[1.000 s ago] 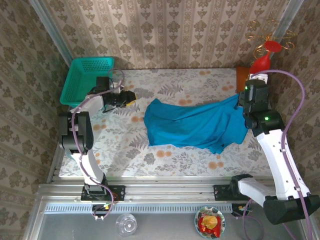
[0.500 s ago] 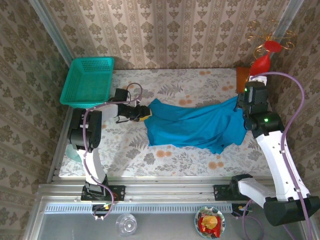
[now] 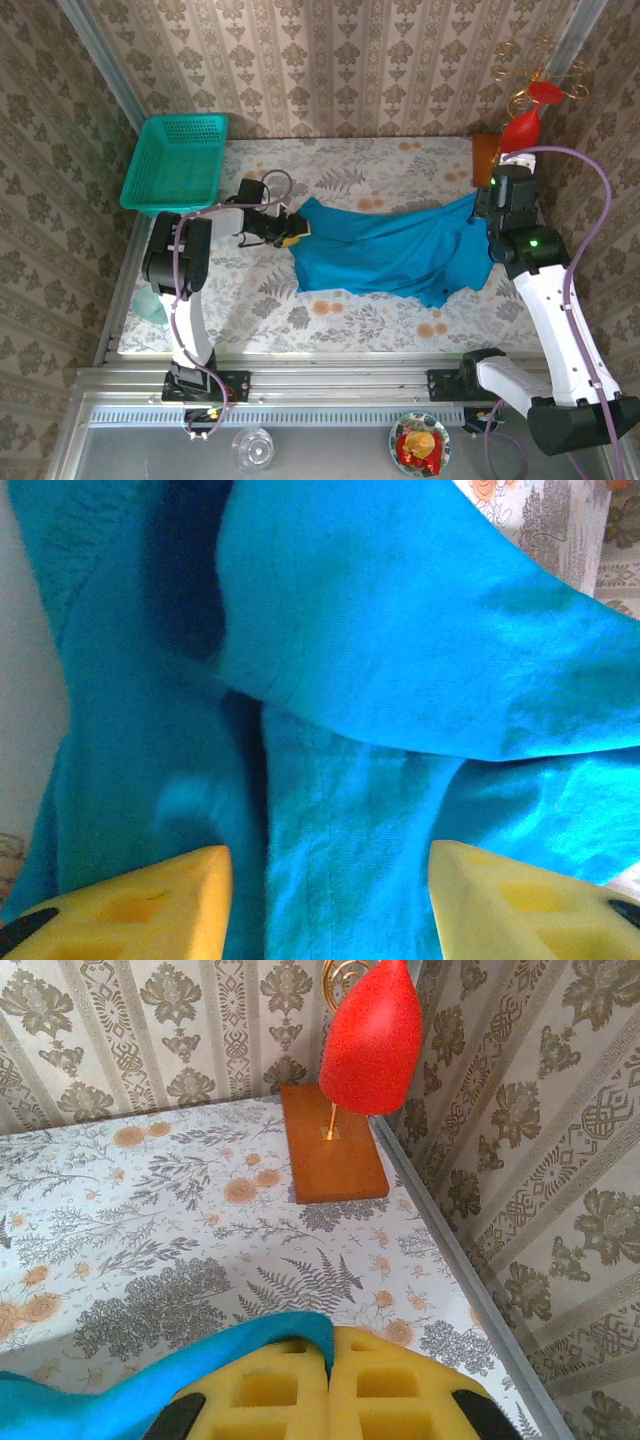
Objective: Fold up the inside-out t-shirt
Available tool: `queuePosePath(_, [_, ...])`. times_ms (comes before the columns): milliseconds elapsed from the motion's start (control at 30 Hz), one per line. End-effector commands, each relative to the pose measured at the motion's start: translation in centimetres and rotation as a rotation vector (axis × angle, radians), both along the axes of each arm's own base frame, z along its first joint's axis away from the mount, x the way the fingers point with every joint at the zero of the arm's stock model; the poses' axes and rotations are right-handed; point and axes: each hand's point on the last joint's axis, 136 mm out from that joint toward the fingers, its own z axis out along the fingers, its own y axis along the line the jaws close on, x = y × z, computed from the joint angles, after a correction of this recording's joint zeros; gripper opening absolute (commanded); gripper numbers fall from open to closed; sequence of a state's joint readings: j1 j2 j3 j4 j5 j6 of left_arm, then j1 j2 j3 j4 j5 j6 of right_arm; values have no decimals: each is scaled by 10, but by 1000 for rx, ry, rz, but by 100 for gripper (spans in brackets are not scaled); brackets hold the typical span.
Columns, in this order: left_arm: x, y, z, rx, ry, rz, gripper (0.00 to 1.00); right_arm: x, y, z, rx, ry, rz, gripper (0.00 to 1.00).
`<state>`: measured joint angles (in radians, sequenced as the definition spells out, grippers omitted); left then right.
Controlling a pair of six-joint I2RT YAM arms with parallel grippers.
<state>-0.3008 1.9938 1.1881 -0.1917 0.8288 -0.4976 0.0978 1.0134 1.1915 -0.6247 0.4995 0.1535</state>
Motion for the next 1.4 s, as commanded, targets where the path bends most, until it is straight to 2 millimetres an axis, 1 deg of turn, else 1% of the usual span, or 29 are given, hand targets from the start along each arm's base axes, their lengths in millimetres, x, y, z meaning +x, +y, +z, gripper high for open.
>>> queuePosePath(0, [-2,-11,10,-82,16,-17,54,-5,-5,5,8,-36,-28,0])
queuePosePath(133, [-3,-15,19,-137,9,-27,50,-6,-5,7,11,-44,-31,0])
queuePosePath(300, [-3,-19,37,-180,-21,-40,40,-7,-7,8,7,-44,-35,0])
queuePosePath(400, [-2,-18,40,-170,-32,-45,34,-8,-7,7,8,-43,-36,0])
queuePosePath(500, [-6,-15,34,-121,-28,-57,26,-8,-6,8,12,-46,-34,0])
queuePosePath(567, [-10,-12,26,-75,-18,-71,25,-8,-6,7,12,-44,-34,0])
queuePosePath(667, [-16,-10,16,-19,-2,-99,28,-7,-6,8,14,-44,-31,0])
queuePosePath(767, [-18,-12,16,-2,-7,-115,27,-8,-6,9,14,-47,-31,0])
queuePosePath(900, [-15,-15,16,-1,-8,-118,27,-8,-6,12,14,-52,-30,0])
queuePosePath(1067, [-12,-19,14,-4,-7,-127,16,-10,-6,13,14,-53,-30,0])
queuePosePath(1167, [-11,-18,15,5,-15,-128,11,-10,-6,14,14,-55,-30,0])
queuePosePath(1200, [-10,-17,16,17,-25,-129,8,-10,-6,14,15,-56,-29,0])
queuePosePath(1267, [-7,-14,26,37,-71,-131,1,-11,-6,16,18,-59,-28,0])
queuePosePath(1300, [-4,-13,38,41,-112,-129,0,-11,-5,16,19,-58,-26,0])
queuePosePath(1367, [3,-8,68,24,-193,-111,0,-11,-4,19,24,-63,-21,0])
